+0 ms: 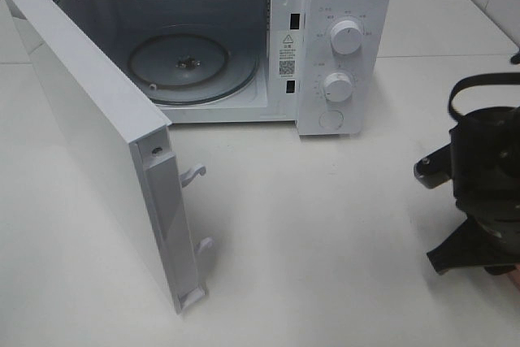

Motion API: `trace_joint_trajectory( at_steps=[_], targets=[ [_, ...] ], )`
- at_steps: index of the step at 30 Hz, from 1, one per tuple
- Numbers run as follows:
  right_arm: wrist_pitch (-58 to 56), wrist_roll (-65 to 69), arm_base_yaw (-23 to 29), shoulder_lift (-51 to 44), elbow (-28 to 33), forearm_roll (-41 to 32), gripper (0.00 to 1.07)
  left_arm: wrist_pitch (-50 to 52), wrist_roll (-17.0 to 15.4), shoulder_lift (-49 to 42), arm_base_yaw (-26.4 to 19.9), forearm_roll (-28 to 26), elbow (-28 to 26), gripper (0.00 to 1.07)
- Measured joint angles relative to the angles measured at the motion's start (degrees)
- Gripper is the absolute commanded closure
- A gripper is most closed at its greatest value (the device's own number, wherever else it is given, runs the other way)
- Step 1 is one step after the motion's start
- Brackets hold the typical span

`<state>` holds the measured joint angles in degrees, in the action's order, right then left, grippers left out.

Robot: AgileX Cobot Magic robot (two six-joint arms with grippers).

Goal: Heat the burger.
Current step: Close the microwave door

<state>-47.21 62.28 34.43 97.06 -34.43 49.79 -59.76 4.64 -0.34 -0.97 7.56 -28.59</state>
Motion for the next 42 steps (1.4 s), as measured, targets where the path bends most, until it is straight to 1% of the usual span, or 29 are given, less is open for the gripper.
trace_joint_trajectory(
  at_steps=[2, 3, 4, 5, 6, 7, 8, 9, 10, 11, 12, 13, 14, 15, 16, 17, 19, 20, 23, 25, 26, 28, 31, 33, 34, 36, 37, 39, 42],
  targets=[
    [0.0, -1.0, 0.0, -1.8, -0.1, -0.2, 0.62, 0.0, 0.0, 0.0, 0.0, 0.0, 0.0, 0.06],
    [0.2, -3.2, 0.0, -5.8, -0.2, -1.1, 0.59, 0.0, 0.0, 0.0, 0.0, 0.0, 0.0, 0.06],
    [0.2, -3.2, 0.0, -5.8, -0.2, -1.1, 0.59, 0.0, 0.0, 0.0, 0.0, 0.0, 0.0, 0.06],
    [1.3, -6.2, 0.0, -9.7, -0.2, -3.4, 0.54, 0.0, 0.0, 0.0, 0.0, 0.0, 0.0, 0.06],
    [1.3, -6.2, 0.0, -9.7, -0.2, -3.4, 0.54, 0.0, 0.0, 0.0, 0.0, 0.0, 0.0, 0.06],
    [2.6, -10.0, 0.0, -13.8, -0.2, -6.0, 0.52, 0.0, 0.0, 0.0, 0.0, 0.0, 0.0, 0.06],
    [3.5, -12.1, 0.0, -16.0, -0.2, -7.4, 0.45, 0.0, 0.0, 0.0, 0.0, 0.0, 0.0, 0.06],
    [3.5, -12.1, 0.0, -16.0, -0.2, -7.4, 0.45, 0.0, 0.0, 0.0, 0.0, 0.0, 0.0, 0.06],
    [5.0, -16.7, 0.0, -20.5, -0.2, -10.2, 0.39, 0.0, 0.0, 0.0, 0.0, 0.0, 0.0, 0.06],
    [5.7, -18.7, 0.0, -22.1, -0.2, -11.5, 0.36, 0.0, 0.0, 0.0, 0.0, 0.0, 0.0, 0.06],
    [5.7, -18.7, 0.0, -22.1, -0.2, -11.5, 0.36, 0.0, 0.0, 0.0, 0.0, 0.0, 0.0, 0.06],
    [6.3, -23.9, 0.0, -26.2, -0.2, -14.8, 0.31, 0.0, 0.0, 0.0, 0.0, 0.0, 0.0, 0.06],
    [6.4, -26.0, 0.0, -27.8, -0.2, -16.6, 0.28, 0.0, 0.0, 0.0, 0.0, 0.0, 0.0, 0.06],
    [6.4, -26.0, 0.0, -27.8, -0.2, -16.6, 0.28, 0.0, 0.0, 0.0, 0.0, 0.0, 0.0, 0.06],
    [6.5, -30.9, 0.0, -31.2, -0.2, -19.5, 0.26, 0.0, 0.0, 0.0, 0.0, 0.0, 0.0, 0.06],
    [6.3, -35.1, 0.0, -35.0, -0.2, -22.9, 0.27, 0.0, 0.0, 0.0, 0.0, 0.0, 0.0, 0.06],
    [6.0, -36.6, 0.0, -36.8, -0.2, -24.3, 0.27, 0.0, 0.0, 0.0, 0.0, 0.0, 0.0, 0.06],
    [4.8, -39.6, 0.0, -40.7, -0.2, -27.6, 0.28, 0.0, 0.0, 0.0, 0.0, 0.0, 0.0, 0.06],
    [4.0, -41.1, 0.0, -42.3, -0.2, -29.0, 0.29, 0.0, 0.0, 0.0, 0.0, 0.0, 0.0, 0.06],
    [0.3, -44.9, 0.0, -47.7, -0.2, -32.5, 0.29, 0.0, 0.0, 0.0, 0.0, 0.0, 0.0, 0.06],
    [0.3, -44.9, 0.0, -47.7, -0.2, -32.5, 0.29, 0.0, 0.0, 0.0, 0.0, 0.0, 0.0, 0.06],
    [-6.9, -48.5, 0.0, -54.5, -0.2, -36.4, 0.3, 0.0, 0.0, 0.0, 0.0, 0.0, 0.0, 0.06],
    [-8.9, -49.2, 0.0, -56.3, -0.2, -37.1, 0.31, 0.0, 0.0, 0.0, 0.0, 0.0, 0.0, 0.06],
    [-13.0, -50.1, 0.0, -61.1, -0.2, -38.0, 0.31, 0.0, 0.0, 0.0, 0.0, 0.0, 0.0, 0.06],
    [-13.0, -50.1, 0.0, -61.1, -0.2, -38.0, 0.31, 0.0, 0.0, 0.0, 0.0, 0.0, 0.0, 0.06],
    [-15.9, -50.9, 0.0, -67.0, -0.2, -38.2, 0.31, 0.0, 0.0, 0.0, 0.0, 0.0, 0.0, 0.06],
    [-15.9, -50.9, 0.0, -67.0, -0.2, -38.2, 0.31, 0.0, 0.0, 0.0, 0.0, 0.0, 0.0, 0.06],
    [-17.6, -51.2, 0.0, -70.7, -0.2, -38.6, 0.31, 0.0, 0.0, 0.0, 0.0, 0.0, 0.0, 0.06],
    [-19.7, -51.6, 0.0, -73.9, 0.1, -38.6, 0.31, 0.0, 0.0, 0.0, 0.0, 0.0, 0.0, 0.06]
  ],
)
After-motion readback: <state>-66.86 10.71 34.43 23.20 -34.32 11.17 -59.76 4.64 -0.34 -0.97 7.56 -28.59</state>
